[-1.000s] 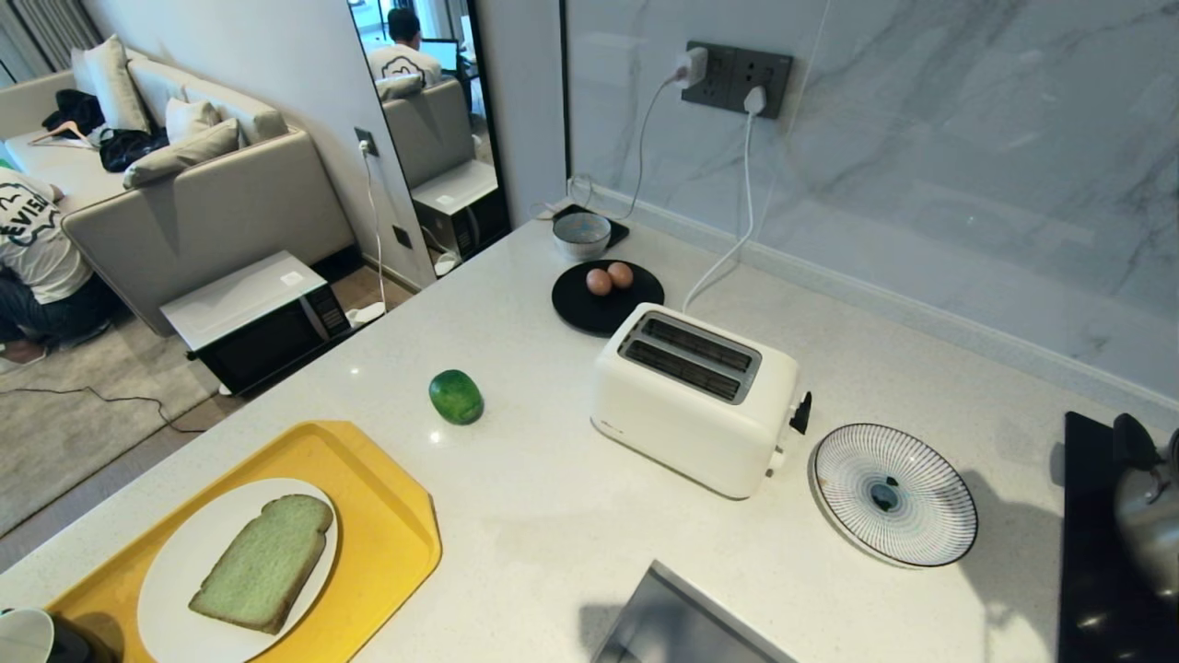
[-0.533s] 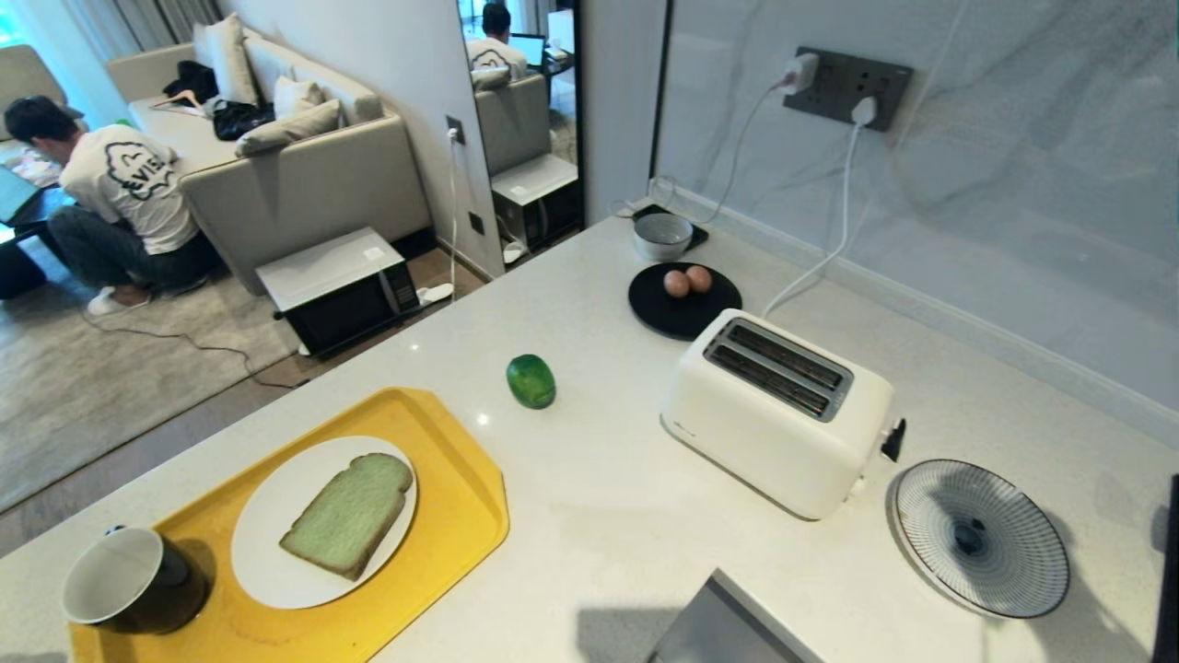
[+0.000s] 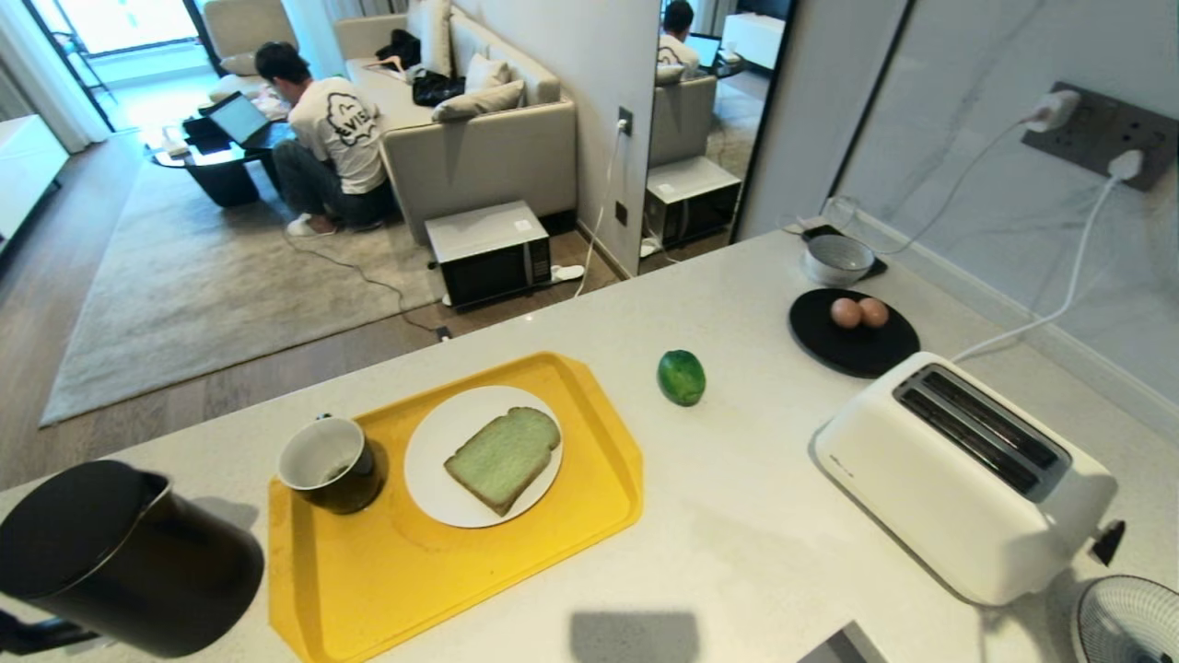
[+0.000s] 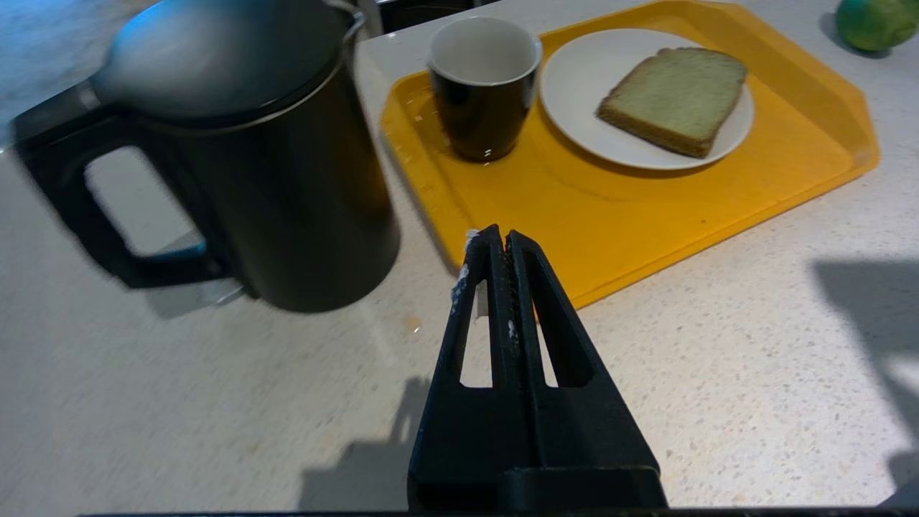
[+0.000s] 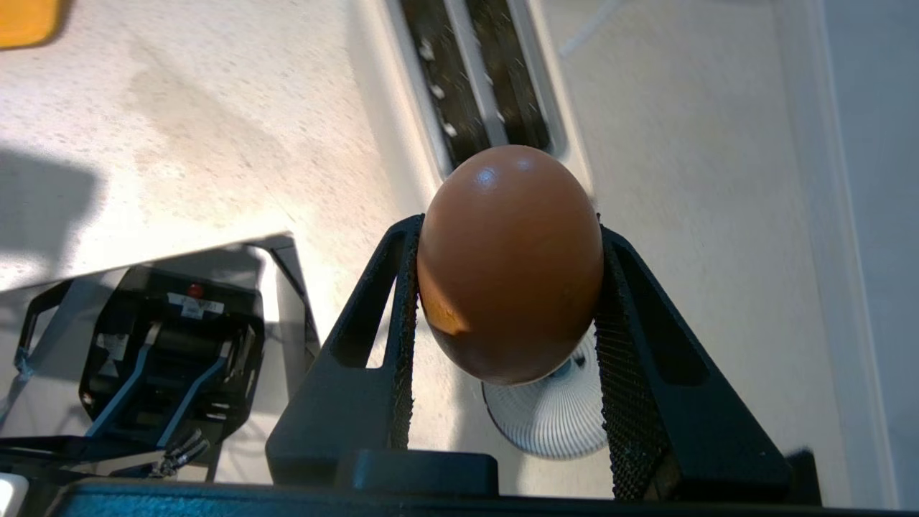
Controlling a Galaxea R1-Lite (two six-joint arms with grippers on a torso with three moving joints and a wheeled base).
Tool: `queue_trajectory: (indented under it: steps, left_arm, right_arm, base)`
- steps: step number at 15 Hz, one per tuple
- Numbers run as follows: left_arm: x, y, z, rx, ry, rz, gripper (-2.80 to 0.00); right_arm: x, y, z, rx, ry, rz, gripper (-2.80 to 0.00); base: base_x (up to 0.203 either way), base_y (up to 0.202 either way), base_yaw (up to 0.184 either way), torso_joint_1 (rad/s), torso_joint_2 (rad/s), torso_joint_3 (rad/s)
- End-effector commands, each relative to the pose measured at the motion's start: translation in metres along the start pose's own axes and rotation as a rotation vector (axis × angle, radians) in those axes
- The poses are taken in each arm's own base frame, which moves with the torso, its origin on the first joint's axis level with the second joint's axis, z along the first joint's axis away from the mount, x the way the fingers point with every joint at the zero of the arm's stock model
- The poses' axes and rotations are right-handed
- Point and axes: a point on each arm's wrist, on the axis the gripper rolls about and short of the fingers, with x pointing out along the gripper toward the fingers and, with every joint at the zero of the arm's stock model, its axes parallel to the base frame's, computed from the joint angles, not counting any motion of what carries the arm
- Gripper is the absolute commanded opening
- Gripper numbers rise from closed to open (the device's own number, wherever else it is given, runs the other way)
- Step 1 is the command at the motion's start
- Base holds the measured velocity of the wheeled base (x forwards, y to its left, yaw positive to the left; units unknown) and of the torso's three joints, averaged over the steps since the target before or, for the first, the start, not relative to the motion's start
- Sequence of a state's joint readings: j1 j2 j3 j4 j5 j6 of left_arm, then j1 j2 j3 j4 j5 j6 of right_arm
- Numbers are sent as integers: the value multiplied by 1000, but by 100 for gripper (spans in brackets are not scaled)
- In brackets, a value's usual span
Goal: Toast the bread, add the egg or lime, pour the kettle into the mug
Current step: Put the egg in the bowl
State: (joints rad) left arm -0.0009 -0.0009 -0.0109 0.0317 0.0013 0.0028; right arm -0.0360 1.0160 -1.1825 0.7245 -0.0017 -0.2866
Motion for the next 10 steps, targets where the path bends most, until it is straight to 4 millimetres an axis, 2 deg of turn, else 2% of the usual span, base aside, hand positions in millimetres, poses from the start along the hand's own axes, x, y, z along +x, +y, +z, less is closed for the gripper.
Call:
queue_trajectory:
  steps: [1, 10]
  left_arm:
    - [0, 0, 0, 0, 1, 1, -280]
    - [0, 0, 0, 0, 1, 1, -280]
  right_arm:
    - [3, 1, -3, -2, 18, 6, -280]
    - [7, 2, -6, -25, 38, 19, -280]
  base:
    - [1, -8, 168, -2, 2, 2]
    - [-2, -7, 173, 2, 2, 2]
